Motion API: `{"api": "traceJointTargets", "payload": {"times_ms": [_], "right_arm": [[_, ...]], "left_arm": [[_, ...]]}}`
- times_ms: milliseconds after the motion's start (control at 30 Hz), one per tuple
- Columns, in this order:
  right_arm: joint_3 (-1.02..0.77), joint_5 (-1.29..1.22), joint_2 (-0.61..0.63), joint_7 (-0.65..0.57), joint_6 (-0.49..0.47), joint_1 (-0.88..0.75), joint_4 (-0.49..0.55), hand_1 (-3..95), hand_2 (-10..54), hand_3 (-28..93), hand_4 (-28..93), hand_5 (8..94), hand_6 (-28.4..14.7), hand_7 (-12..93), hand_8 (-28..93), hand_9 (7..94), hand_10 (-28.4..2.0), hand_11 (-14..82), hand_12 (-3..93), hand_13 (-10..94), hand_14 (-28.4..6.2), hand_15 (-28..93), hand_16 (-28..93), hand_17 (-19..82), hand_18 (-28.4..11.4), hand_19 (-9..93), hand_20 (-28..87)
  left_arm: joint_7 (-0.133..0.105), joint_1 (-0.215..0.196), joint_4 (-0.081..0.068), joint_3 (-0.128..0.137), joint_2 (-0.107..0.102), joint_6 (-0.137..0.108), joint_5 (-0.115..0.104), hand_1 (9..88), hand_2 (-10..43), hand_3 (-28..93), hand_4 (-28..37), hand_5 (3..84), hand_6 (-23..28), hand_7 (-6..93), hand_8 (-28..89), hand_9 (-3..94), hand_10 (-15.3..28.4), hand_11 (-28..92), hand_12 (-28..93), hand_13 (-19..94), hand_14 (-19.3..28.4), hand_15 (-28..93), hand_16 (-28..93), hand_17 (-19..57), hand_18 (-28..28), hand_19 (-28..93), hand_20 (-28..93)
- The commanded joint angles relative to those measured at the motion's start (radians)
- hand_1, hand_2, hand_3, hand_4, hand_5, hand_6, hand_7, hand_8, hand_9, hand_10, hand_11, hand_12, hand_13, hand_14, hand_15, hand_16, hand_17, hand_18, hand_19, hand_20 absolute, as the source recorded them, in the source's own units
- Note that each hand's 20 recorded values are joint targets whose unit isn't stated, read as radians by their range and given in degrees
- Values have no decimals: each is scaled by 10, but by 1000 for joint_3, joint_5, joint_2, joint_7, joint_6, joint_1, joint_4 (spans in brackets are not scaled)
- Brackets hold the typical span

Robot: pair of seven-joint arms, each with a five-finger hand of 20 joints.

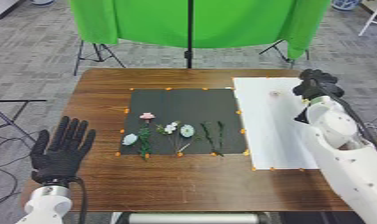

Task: Arrange flowers

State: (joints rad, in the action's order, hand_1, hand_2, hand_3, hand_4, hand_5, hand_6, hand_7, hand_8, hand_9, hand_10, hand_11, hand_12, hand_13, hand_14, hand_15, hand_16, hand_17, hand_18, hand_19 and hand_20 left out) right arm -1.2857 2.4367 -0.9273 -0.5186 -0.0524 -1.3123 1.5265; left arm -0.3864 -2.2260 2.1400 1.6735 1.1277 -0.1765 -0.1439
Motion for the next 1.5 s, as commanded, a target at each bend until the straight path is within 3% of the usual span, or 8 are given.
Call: {"api": "traceJointTargets", "payload": {"times_ms": [33,200,367,633,767,867,967,1500], "right_arm": [[53,12,-33,11,-93,120,-148,433,-95,860,-283,438,-31,169,-147,404,-123,114,104,372,-147,264,125,205,-206,686,254],[47,12,-56,-17,-208,122,-172,440,-95,855,-283,433,-29,169,-150,404,-121,114,99,384,-141,264,131,218,-206,711,260],[54,23,-57,-71,-234,103,-188,435,-95,853,-283,437,-32,166,-148,411,-130,117,100,403,-144,278,136,233,-215,749,273],[58,49,-63,-69,-154,49,-189,500,-95,829,-283,575,-14,179,-151,613,-120,166,122,594,-101,348,149,276,-212,806,290],[68,65,-66,-60,-107,35,-191,557,-95,753,-283,644,-5,200,-154,706,-120,184,200,643,-72,328,287,293,-210,831,319],[71,65,-63,-58,-82,26,-182,597,-95,716,-283,686,-1,253,-81,787,-108,112,334,679,-63,348,344,307,-209,851,339],[72,63,-58,-52,-48,17,-163,614,-95,712,-283,702,0,324,-71,816,-105,138,385,695,-62,393,356,314,-211,861,352],[77,-21,12,50,23,-101,236,618,-95,728,-283,720,-4,339,-67,827,-103,155,407,703,-63,428,369,322,-214,875,372]], "left_arm": [[-1,6,-6,-18,9,13,-2,263,188,760,-283,461,98,127,-106,406,151,197,75,307,157,323,-78,-69,133,362,121],[3,11,-8,-22,11,10,-1,262,188,762,-283,461,98,127,-106,406,152,197,75,306,157,323,-78,-70,134,362,121],[3,7,-6,-20,11,8,-1,262,188,760,-283,461,98,127,-106,406,152,197,75,306,156,323,-78,-69,133,362,121],[9,7,-5,-21,12,2,-5,262,188,761,-283,462,98,128,-106,405,152,197,75,307,156,325,-78,-69,133,362,121],[12,11,-7,-23,12,-1,-6,262,188,760,-283,461,97,129,-106,405,152,198,75,306,156,325,-78,-70,133,362,121],[13,9,-6,-23,12,-1,-5,263,188,760,-283,462,98,129,-107,405,152,199,75,306,157,326,-78,-70,133,362,121],[12,9,-6,-23,13,-1,-6,262,188,761,-283,462,98,130,-107,405,151,199,75,306,157,327,-79,-70,133,362,121],[12,-5,0,-11,15,-3,-7,263,188,760,-283,462,98,128,-107,405,152,198,74,307,157,326,-79,-70,133,363,120]]}}
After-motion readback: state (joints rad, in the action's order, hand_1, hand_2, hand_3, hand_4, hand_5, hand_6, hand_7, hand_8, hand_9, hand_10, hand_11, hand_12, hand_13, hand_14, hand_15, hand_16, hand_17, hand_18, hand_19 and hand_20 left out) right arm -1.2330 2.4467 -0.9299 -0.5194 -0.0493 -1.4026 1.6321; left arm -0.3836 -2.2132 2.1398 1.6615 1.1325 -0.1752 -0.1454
